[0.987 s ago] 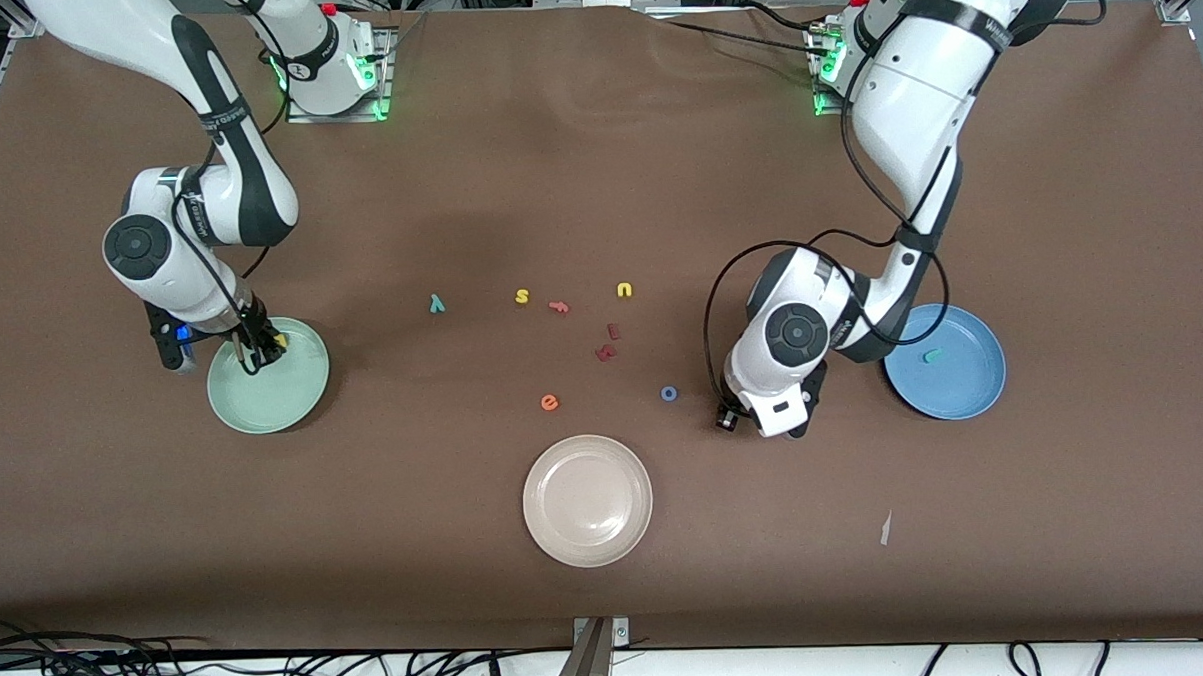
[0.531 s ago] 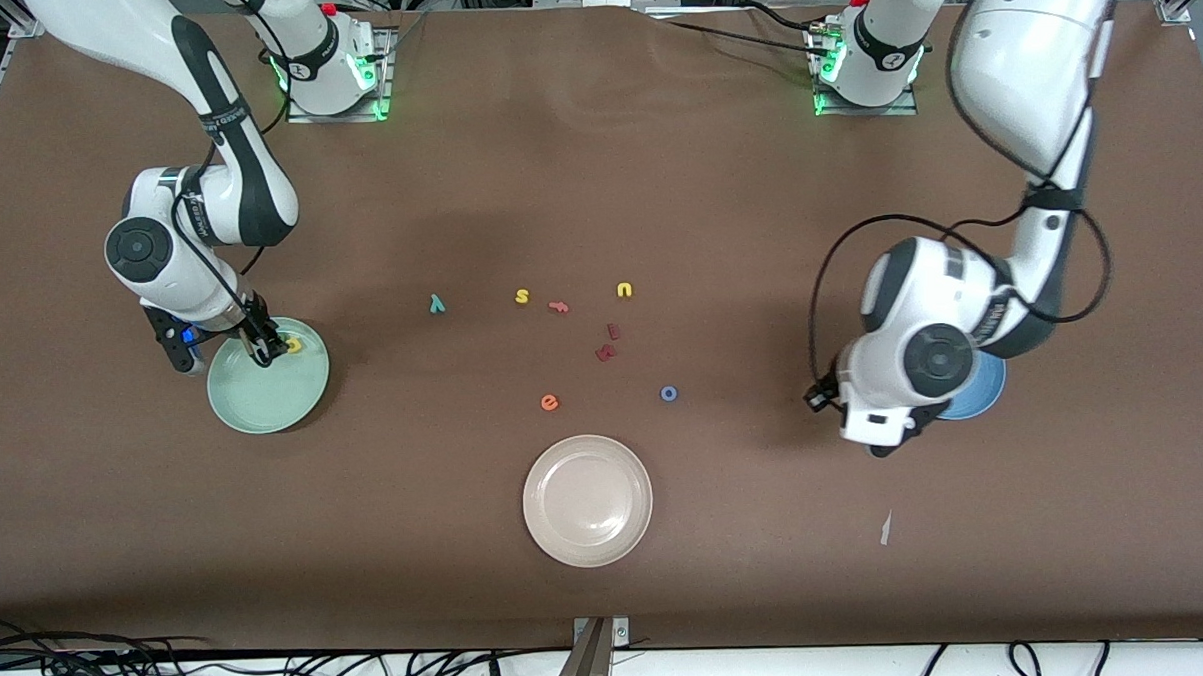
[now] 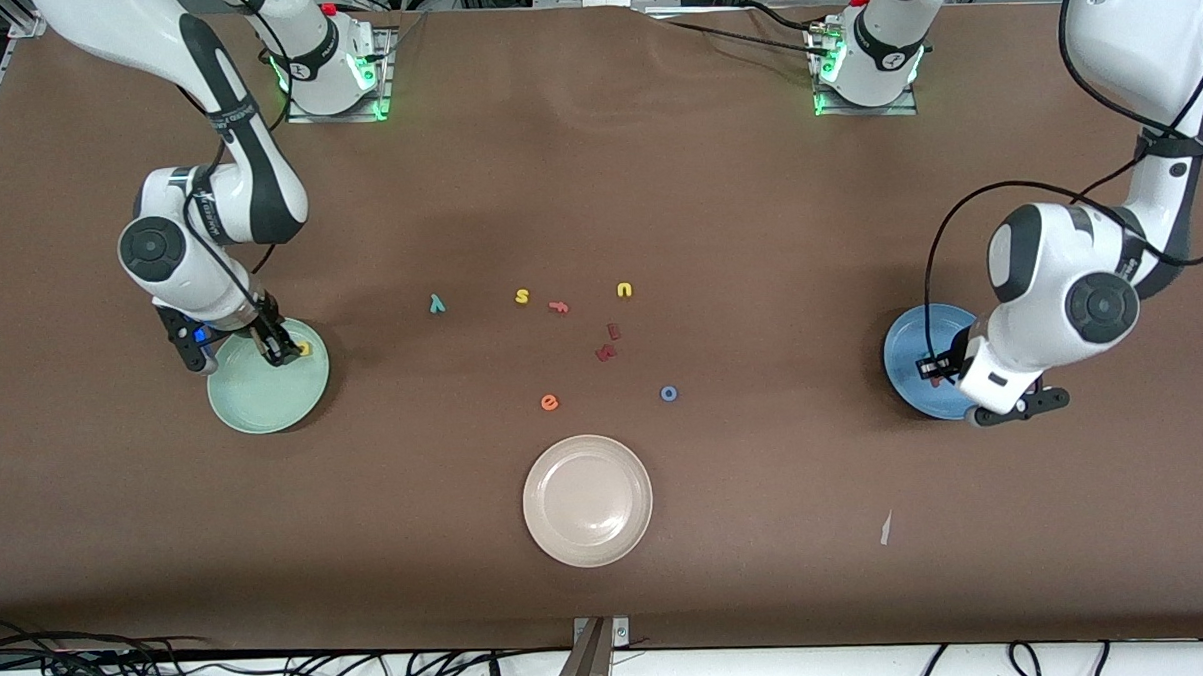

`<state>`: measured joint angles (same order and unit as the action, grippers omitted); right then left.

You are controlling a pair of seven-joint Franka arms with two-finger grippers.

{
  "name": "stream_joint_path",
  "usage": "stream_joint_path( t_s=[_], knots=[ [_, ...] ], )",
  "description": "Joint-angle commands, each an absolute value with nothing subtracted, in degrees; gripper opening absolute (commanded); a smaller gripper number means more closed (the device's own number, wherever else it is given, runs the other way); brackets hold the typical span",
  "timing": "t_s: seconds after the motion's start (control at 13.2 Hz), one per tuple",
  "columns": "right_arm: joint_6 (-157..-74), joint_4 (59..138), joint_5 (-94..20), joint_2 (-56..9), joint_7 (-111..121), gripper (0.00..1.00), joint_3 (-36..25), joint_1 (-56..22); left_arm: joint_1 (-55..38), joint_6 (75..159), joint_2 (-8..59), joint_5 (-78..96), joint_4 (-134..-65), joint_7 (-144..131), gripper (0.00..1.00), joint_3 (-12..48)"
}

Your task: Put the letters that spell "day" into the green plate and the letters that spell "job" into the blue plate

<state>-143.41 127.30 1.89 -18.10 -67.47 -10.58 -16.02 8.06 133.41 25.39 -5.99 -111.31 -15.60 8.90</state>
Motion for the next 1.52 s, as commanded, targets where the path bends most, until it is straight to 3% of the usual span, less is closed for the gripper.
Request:
stream_joint_path(
  t_s=[0.0,0.15,0.46,0.68,0.91,1.44],
  knots=[
    [-144.0,127.9,0.9,-17.0,-77.0,0.82,-6.8,-16.0,10.8,143.2,22.5,-8.4,-121.5,-11.4,0.03,9.5],
    [-145.6,128.1,-1.5,-17.4,-82.2,0.92,-4.1,-16.1,11.5,142.2,23.1,-9.7,-120.9,-11.9,0.99,9.6],
    [-145.7,128.4,-2.2,-17.6,-96.8,0.96,0.4,-16.5,5.5,128.8,24.3,-8.9,-109.6,-23.1,1.00,11.7],
    [-148.4,130.0,-2.2,-17.8,-102.2,0.98,2.3,-17.8,-4.2,127.8,30.8,-8.3,-101.6,-40.7,1.00,11.8],
    [-149.4,130.2,-2.2,-19.0,-102.7,0.98,2.6,-19.3,-13.1,127.8,40.3,-8.2,-89.4,-52.9,1.00,11.7],
    [-150.6,130.3,-2.2,-21.4,-105.4,0.98,2.7,-22.1,-20.7,128.1,46.2,-9.9,-82.4,-41.9,0.98,11.5]
  ],
)
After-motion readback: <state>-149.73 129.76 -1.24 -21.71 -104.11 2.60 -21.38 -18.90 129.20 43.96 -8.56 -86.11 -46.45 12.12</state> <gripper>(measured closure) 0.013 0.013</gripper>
